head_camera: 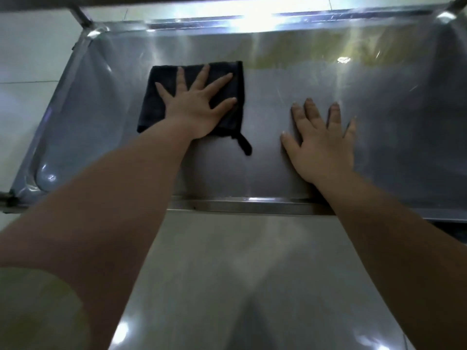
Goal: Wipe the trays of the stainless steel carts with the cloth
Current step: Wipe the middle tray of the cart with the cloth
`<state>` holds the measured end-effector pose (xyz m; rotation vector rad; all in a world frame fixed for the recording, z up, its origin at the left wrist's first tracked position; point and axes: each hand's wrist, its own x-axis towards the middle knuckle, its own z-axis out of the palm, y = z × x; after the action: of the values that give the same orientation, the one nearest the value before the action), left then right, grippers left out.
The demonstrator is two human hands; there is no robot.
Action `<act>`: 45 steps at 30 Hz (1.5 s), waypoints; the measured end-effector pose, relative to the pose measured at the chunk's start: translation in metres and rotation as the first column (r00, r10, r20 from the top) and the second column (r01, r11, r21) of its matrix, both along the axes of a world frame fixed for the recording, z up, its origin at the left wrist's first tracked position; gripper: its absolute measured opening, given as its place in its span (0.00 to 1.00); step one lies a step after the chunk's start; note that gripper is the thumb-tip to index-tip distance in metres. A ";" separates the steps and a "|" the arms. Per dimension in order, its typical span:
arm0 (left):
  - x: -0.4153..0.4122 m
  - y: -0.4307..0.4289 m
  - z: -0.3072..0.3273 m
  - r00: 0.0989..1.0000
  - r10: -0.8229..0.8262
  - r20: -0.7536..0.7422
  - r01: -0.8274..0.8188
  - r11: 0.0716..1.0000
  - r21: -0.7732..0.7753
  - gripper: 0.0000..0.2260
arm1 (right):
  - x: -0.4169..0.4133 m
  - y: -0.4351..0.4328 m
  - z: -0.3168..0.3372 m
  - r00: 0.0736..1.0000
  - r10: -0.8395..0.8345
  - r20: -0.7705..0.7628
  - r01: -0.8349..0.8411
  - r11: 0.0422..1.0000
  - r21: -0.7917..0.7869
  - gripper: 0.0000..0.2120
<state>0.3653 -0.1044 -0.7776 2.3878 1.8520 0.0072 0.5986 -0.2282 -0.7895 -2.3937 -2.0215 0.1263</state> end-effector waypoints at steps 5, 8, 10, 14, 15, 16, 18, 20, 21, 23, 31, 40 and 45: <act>0.013 -0.008 -0.003 0.998 0.062 -0.016 -0.062 0.998 -0.022 0.27 | -0.006 -0.002 0.000 0.998 -0.012 0.061 0.013 1.000 -0.027 0.33; 0.065 -0.024 -0.004 0.999 -0.038 -0.015 0.038 0.999 -0.013 0.27 | -0.007 -0.002 0.000 0.998 -0.003 0.064 0.005 0.999 -0.035 0.32; 0.094 -0.035 -0.004 0.993 -0.117 -0.020 0.117 0.993 -0.004 0.27 | -0.003 -0.002 0.001 0.999 0.001 0.047 0.000 0.999 -0.034 0.33; 0.090 -0.036 -0.005 0.986 -0.165 0.009 0.165 0.986 0.003 0.28 | 0.004 -0.002 0.000 1.000 0.011 0.029 -0.010 0.999 -0.048 0.35; 0.077 -0.034 -0.004 0.985 -0.172 0.005 0.172 0.985 0.012 0.28 | 0.003 -0.002 0.001 1.000 0.015 0.025 -0.014 0.999 -0.051 0.36; 0.060 -0.032 -0.004 0.986 -0.167 -0.004 0.167 0.986 0.017 0.28 | 0.003 -0.001 0.001 1.000 0.017 0.021 -0.016 0.998 -0.053 0.36; 0.020 -0.027 -0.003 0.992 -0.121 -0.029 0.122 0.992 0.013 0.29 | 0.003 -0.001 0.002 1.000 0.018 0.019 -0.017 0.998 -0.056 0.35; -0.024 -0.025 -0.003 0.996 -0.073 -0.049 0.073 0.997 0.006 0.28 | 0.002 -0.001 0.002 1.000 0.010 0.014 -0.009 0.997 -0.074 0.33; -0.040 -0.026 -0.003 0.997 -0.063 -0.055 0.063 0.998 0.004 0.28 | 0.002 -0.001 0.003 1.000 -0.006 0.017 0.007 0.996 -0.091 0.33; -0.057 -0.030 -0.003 0.996 -0.069 -0.062 0.069 0.998 0.006 0.28 | -0.004 0.002 0.010 0.998 -0.056 0.030 0.060 0.990 -0.130 0.32; -0.056 -0.037 0.001 0.996 -0.069 -0.048 0.070 0.997 0.017 0.27 | -0.102 0.001 0.010 0.978 0.197 -0.067 -0.201 0.977 -0.068 0.31; -0.183 -0.037 0.006 0.984 0.155 -0.089 -0.159 0.986 -0.038 0.27 | -0.097 0.002 -0.001 0.978 0.208 -0.022 -0.208 0.978 0.000 0.30; -0.161 -0.030 0.006 0.973 0.216 -0.085 -0.220 0.975 -0.041 0.26 | -0.104 0.001 0.003 0.980 0.195 0.051 -0.194 0.981 -0.024 0.30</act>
<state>0.2043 -0.1348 -0.7717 2.1700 2.1152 -0.1148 0.4942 -0.2276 -0.7868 -2.2277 -2.2851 0.0834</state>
